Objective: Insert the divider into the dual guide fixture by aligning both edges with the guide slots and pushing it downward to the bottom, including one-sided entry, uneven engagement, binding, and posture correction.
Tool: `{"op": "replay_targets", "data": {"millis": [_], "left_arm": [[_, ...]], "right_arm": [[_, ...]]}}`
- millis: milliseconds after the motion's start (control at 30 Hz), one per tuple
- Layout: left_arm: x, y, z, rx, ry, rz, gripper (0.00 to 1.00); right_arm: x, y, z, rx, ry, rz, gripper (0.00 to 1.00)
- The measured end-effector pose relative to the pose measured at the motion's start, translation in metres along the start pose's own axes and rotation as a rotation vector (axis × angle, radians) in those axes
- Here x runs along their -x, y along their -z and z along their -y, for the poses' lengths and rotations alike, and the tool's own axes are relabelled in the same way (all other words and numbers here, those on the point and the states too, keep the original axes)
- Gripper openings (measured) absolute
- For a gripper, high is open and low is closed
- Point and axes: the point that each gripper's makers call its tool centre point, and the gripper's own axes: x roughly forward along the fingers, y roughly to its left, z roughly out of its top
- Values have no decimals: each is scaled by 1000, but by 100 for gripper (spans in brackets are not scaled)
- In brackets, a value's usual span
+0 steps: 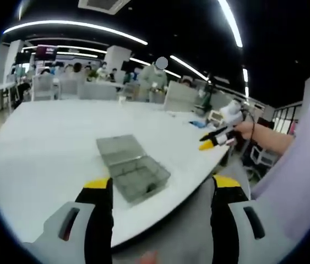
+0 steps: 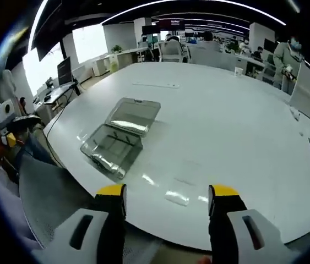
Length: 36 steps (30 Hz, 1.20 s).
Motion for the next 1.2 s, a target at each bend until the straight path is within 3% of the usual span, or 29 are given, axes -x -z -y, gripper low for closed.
{"op": "replay_targets", "data": {"millis": [133,367,733,1200], "left_arm": [[1,-1,0,5,5,2,70],[-1,0,1,7,27,-16,70],[-5,-24,0,-12,80,25,70],[-6,-25,-6,-13,155,33,70]], "right_arm": [[-2,1,5,-51,26,-7,57],[-10,1,2,-61,38,-32,55],[-20,-11,-8,-62,48,-35,53],[-35,-11,-5,-115,102,-65,51]]}}
